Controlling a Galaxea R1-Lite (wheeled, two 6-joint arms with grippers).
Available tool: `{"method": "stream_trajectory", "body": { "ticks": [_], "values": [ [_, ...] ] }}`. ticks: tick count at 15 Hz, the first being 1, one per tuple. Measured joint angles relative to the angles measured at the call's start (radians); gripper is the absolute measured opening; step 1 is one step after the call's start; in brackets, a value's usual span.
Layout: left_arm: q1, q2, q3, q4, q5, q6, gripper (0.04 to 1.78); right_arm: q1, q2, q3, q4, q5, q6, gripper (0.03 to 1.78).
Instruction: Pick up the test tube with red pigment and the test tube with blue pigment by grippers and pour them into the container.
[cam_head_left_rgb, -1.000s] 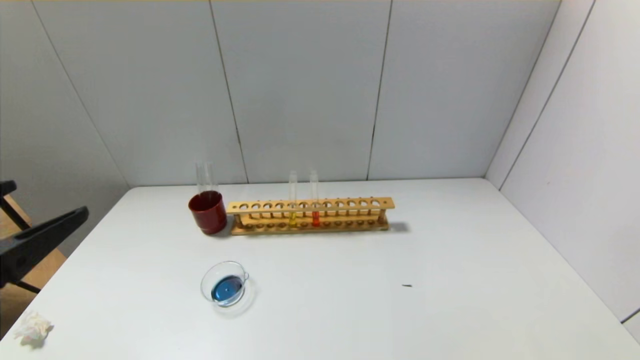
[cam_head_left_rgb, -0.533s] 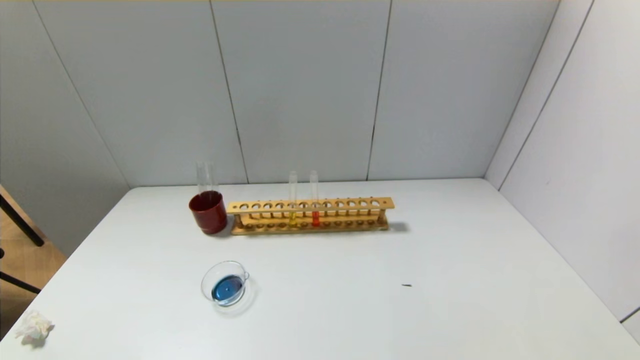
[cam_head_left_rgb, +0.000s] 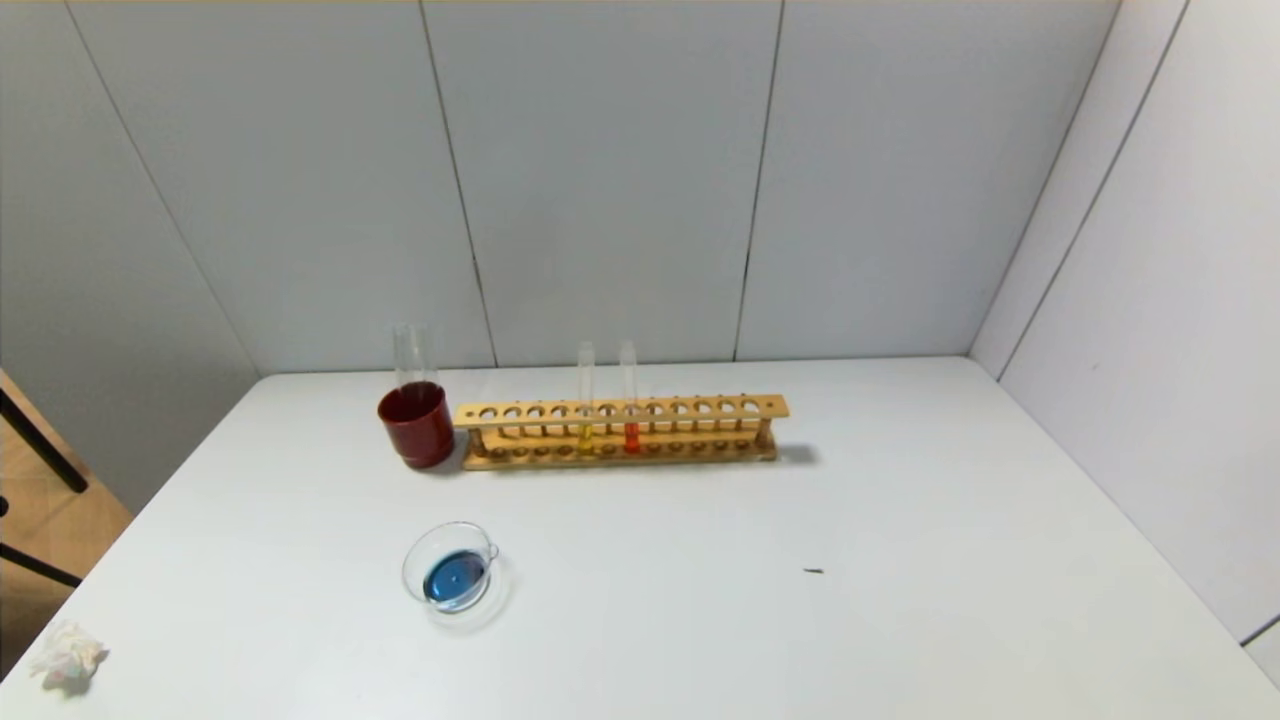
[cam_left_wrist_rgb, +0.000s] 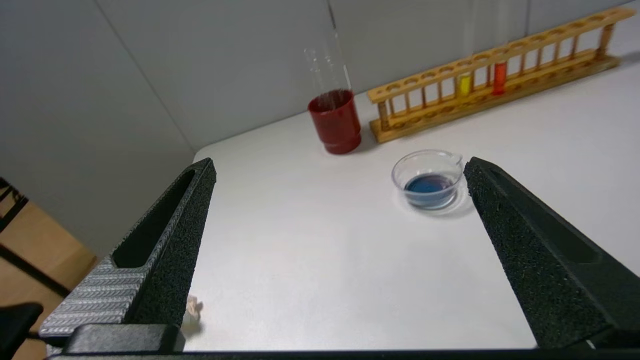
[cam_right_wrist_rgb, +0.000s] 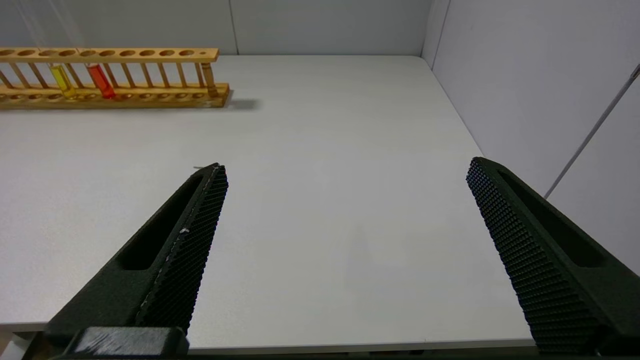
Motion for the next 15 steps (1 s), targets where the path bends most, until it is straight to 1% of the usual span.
{"method": "stream_trajectory", "body": {
  "ticks": [1,4,15],
  "values": [
    [-0.001,-0.002,0.03,-0.011,0.017,-0.007,1.75,0.0,0.0,0.0,0.0,0.0,0.0,1.75],
    [-0.002,-0.005,0.053,0.095,0.026,-0.088,1.75,0.0,0.0,0.0,0.0,0.0,0.0,1.75],
    [-0.002,-0.005,0.057,0.092,0.03,-0.104,1.75,0.0,0.0,0.0,0.0,-0.001,0.002,1.75]
  ]
}}
